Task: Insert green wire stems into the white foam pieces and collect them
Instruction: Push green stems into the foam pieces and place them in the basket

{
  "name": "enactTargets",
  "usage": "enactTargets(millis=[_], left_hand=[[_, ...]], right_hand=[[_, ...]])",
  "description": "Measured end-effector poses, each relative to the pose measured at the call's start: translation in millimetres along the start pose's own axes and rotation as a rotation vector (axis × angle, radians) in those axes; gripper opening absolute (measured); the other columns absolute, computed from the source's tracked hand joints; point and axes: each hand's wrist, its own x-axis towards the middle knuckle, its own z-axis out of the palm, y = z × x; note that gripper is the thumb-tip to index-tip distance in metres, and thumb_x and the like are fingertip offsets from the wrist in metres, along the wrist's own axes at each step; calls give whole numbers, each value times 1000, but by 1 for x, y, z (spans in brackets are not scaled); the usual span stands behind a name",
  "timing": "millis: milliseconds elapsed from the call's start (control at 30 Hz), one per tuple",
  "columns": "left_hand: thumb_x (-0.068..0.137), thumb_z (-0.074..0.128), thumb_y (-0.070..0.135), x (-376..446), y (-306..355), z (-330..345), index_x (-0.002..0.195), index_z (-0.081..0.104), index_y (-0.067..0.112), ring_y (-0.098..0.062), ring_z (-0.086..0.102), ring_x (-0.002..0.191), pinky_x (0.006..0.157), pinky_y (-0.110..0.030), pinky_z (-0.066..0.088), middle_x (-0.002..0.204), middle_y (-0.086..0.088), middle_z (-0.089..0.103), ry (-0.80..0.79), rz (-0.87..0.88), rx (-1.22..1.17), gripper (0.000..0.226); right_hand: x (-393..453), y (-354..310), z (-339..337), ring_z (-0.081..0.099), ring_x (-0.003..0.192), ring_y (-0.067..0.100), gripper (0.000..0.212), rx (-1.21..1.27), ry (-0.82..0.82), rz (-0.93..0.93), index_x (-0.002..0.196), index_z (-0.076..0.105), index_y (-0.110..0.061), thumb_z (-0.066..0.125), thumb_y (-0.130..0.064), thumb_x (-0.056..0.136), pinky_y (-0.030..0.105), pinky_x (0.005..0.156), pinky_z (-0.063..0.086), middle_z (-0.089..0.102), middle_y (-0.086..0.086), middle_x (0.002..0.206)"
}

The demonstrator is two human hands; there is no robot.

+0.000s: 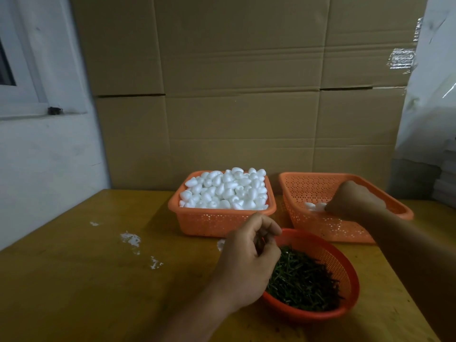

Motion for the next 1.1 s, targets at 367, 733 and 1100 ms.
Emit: enactTargets(millis=[367, 733, 1100], left_hand=[[88, 56, 21, -1, 4, 1, 93, 61, 34, -12, 49, 61, 55, -31, 41, 71, 9, 58, -26, -2, -16, 15], [92, 59, 25, 1, 3, -4, 83, 57, 30, -3, 52, 58, 53, -22, 44, 66, 12, 57, 75, 38, 38, 10], [94, 64, 8, 38, -2, -48, 87, 61, 29, 0, 58, 58, 57, -20, 46, 70, 14, 65, 548, -24, 125, 22]], right_hand=[[-2, 3, -3, 65, 82, 28, 15, 17, -7, -44, 85, 63, -12, 58, -21, 95, 55, 99, 49, 67, 8, 81], [-79, -3, 2, 48, 36, 7, 20, 463, 176, -279, 101, 75, -17, 56, -11, 97, 19, 35, 34, 70, -1, 75], [-136, -3, 26, 69, 66, 11, 15, 400, -18, -534, 105, 72, -35, 68, -28, 92, 36, 61, 58, 73, -4, 77]])
